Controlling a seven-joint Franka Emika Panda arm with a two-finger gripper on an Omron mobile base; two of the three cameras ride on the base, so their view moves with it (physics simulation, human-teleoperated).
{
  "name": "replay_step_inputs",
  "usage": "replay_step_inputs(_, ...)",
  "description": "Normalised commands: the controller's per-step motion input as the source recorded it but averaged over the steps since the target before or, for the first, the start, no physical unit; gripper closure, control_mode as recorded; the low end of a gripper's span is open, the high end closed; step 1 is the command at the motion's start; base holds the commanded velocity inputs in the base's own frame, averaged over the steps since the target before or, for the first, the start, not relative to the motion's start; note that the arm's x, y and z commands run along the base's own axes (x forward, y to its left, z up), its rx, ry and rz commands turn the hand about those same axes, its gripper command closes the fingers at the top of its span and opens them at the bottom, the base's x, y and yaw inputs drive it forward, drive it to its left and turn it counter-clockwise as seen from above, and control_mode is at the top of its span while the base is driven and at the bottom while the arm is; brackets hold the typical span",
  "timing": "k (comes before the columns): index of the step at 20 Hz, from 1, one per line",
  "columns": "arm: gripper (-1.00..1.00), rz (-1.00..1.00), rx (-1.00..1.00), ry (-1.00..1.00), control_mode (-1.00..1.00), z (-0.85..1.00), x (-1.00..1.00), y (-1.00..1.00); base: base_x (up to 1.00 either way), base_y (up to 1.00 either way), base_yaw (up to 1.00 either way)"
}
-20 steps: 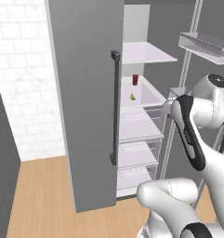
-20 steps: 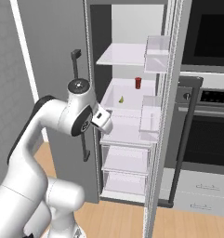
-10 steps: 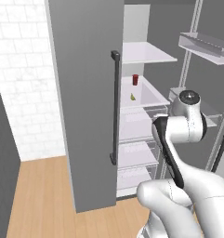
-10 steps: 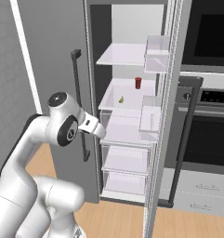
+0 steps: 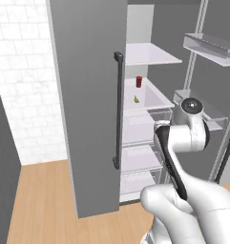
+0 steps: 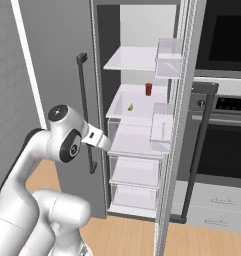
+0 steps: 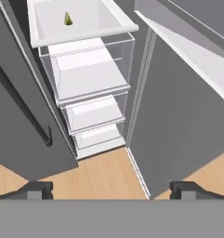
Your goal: Grab a lemon wedge from the fridge and one ice cube from the ice bowl, and put them in the glass of lemonade.
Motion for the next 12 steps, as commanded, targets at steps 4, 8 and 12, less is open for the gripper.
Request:
replay_step_inputs(4,-1.00,0.00,0.00,-0.05,1.00,-0.02,0.00,-0.03,0.00,-0.13,0.00)
replay_step_inputs(8,-1.00,0.00,0.00,0.00,1.00,0.00,0.00,0.00,0.23,-0.21,0.01)
replay_step_inputs(12,-1.00,0.00,0.00,0.00,1.00,0.00,0.00,0.00,0.48,-0.03,0.09)
